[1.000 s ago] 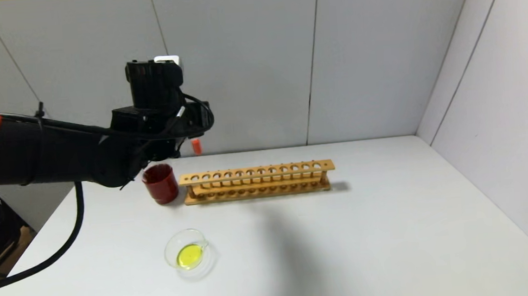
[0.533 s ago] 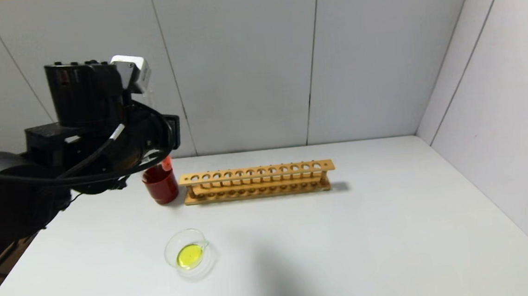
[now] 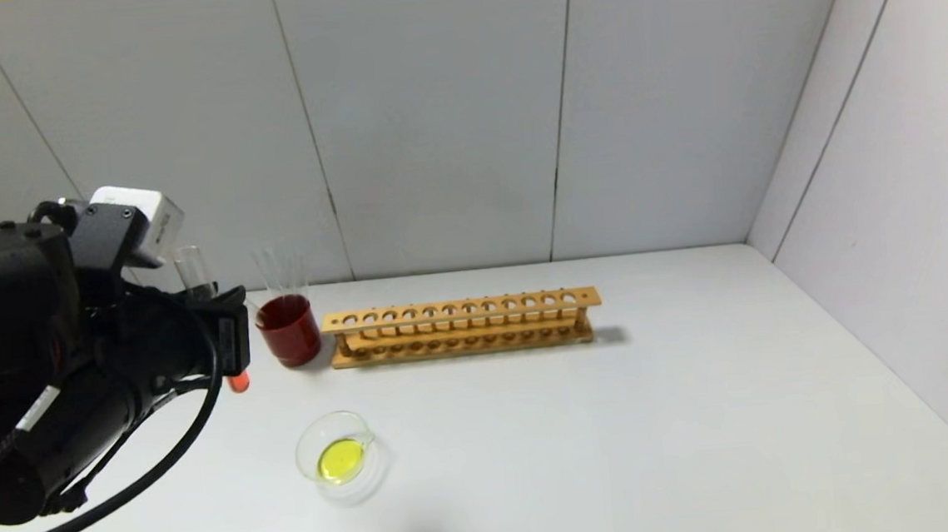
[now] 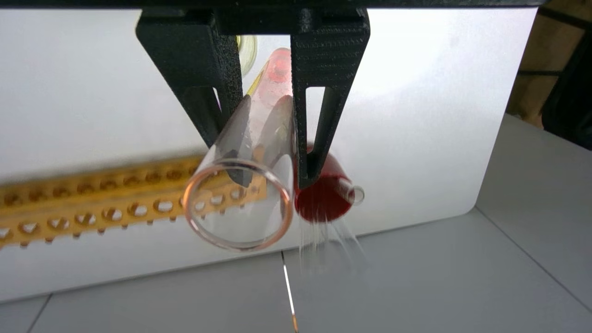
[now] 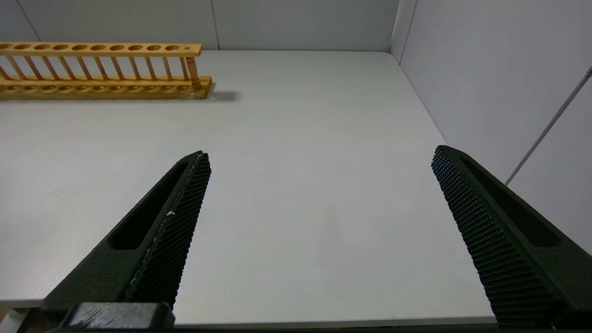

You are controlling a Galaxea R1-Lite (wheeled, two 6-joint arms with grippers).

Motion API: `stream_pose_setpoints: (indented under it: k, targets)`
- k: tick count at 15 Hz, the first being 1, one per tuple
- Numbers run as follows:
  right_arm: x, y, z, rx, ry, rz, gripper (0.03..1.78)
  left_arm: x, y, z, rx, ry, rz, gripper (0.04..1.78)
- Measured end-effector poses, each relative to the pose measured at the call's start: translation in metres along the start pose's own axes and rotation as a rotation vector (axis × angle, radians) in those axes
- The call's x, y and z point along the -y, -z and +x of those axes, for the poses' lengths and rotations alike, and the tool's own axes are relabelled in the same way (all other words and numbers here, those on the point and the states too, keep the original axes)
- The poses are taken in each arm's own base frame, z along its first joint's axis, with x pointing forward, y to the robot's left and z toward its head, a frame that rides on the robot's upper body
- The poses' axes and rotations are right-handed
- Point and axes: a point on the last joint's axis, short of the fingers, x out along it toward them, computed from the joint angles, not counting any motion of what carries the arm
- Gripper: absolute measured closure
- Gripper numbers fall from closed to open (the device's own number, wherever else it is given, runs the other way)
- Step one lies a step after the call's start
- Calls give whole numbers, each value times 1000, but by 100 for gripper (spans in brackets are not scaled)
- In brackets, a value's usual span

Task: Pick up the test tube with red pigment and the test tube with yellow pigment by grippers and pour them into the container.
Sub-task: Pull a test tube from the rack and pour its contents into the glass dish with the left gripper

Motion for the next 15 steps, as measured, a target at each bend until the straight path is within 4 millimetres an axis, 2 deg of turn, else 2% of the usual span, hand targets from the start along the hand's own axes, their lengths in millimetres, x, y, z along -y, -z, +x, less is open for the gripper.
stream_pose_setpoints:
  k: [4, 7, 11, 15]
  targets:
    - [0, 0, 0, 0, 0, 0, 6, -2, 30, -10, -70, 68, 77, 148]
    - [0, 0, 0, 0, 0, 0, 6, -4, 42, -6, -114, 98, 162, 148]
    - [0, 0, 0, 0, 0, 0, 6, -7, 45, 15, -85, 128, 246, 148]
    - [0, 0, 0, 0, 0, 0, 6, -14, 54, 52, 13, 87, 352, 148]
